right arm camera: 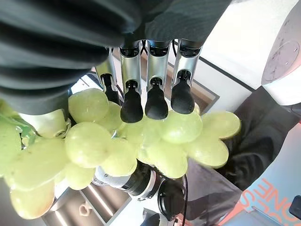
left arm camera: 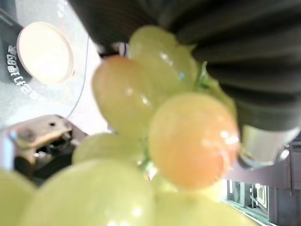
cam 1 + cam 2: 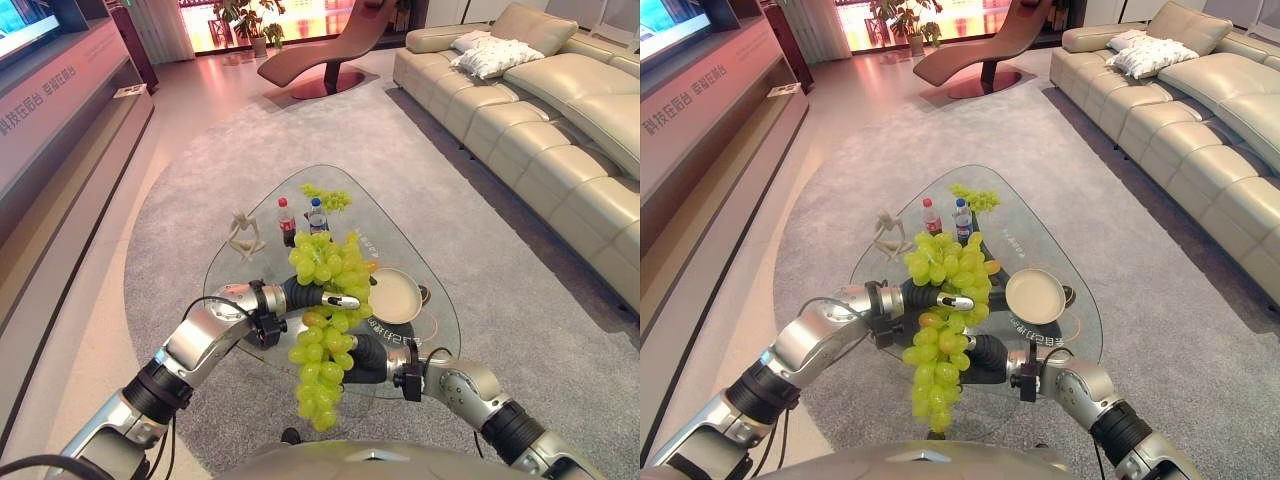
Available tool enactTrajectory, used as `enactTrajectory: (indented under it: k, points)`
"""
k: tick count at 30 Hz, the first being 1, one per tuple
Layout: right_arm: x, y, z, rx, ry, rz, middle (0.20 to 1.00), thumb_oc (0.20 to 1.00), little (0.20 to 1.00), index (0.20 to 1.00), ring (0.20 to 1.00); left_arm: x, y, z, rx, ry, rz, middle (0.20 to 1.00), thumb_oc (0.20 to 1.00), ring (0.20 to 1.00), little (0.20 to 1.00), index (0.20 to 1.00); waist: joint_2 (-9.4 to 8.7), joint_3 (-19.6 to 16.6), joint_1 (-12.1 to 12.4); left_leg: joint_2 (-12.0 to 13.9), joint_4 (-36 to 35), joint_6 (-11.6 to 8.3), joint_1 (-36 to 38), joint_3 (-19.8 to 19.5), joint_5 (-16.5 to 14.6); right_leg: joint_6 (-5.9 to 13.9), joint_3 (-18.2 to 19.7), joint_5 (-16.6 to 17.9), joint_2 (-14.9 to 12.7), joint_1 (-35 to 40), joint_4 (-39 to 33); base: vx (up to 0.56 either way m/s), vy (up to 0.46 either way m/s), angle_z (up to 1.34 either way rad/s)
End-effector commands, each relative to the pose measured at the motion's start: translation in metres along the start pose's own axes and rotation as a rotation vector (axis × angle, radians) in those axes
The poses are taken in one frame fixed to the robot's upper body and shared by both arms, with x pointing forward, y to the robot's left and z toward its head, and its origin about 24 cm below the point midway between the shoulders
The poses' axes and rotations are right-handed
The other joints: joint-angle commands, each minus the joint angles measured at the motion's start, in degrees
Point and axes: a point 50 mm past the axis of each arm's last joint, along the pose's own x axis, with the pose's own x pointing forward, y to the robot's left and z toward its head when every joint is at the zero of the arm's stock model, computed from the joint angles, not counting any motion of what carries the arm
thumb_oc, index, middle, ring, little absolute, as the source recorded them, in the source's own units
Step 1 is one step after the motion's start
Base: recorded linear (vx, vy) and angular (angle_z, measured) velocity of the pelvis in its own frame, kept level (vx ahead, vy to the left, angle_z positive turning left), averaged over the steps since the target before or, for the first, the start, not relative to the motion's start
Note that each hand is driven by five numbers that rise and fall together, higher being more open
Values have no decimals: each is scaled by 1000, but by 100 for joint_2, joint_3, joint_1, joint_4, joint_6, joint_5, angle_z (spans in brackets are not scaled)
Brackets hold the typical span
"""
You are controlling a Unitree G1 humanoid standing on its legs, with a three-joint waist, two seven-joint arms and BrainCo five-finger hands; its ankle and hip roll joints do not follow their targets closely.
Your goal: Pick up fruits into the plate
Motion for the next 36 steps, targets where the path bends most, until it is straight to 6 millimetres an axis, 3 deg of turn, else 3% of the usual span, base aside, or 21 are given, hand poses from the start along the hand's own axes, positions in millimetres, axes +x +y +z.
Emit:
enactTrajectory:
  k: [1,2,3,29,30,31,32,36]
  points:
    - [24,21,29,-74,-129,172,200,200,200,200,200,6,8,37,122,-137,-10,200,200,200,200,200,-271,191,44,-297,44,204,478,-20,-760,39,-139,-110,-75,138,129,0,0,0]
    - [24,22,29,-70,-129,180,395,395,395,395,395,6,8,37,121,-139,-9,200,200,200,200,200,-271,195,44,-299,44,206,474,-22,-755,37,-136,-109,-74,137,127,0,0,0]
    - [25,23,29,-63,-132,191,1000,1000,1000,1000,1000,6,8,37,121,-141,-9,200,200,200,200,200,-269,197,48,-301,44,206,472,-24,-756,37,-133,-109,-74,138,124,0,0,0]
    - [38,44,41,-94,-146,370,1000,1000,1000,1000,1000,12,8,40,137,-147,-8,200,200,200,200,200,-270,203,90,-316,44,209,455,-73,-755,55,-128,-91,-91,137,98,-4,0,0]
    - [38,45,42,-99,-146,369,840,840,840,840,840,12,9,39,140,-143,-5,200,200,200,200,200,-275,195,89,-315,44,209,454,-73,-759,56,-125,-91,-90,134,95,0,0,0]
    - [39,45,43,-101,-148,366,570,570,570,570,570,12,9,39,140,-142,-5,200,200,200,200,200,-276,191,90,-316,44,209,451,-76,-760,58,-122,-91,-90,131,94,0,0,0]
    - [39,45,43,-103,-154,359,200,200,200,200,200,12,10,39,139,-141,-3,200,200,200,200,200,-277,187,90,-315,44,208,448,-76,-761,60,-120,-91,-91,128,92,0,0,0]
    - [38,44,42,-98,-154,356,200,200,200,200,200,11,10,39,140,-140,0,200,200,200,200,200,-276,183,87,-309,44,209,438,-65,-758,61,-120,-91,-94,120,93,0,0,0]
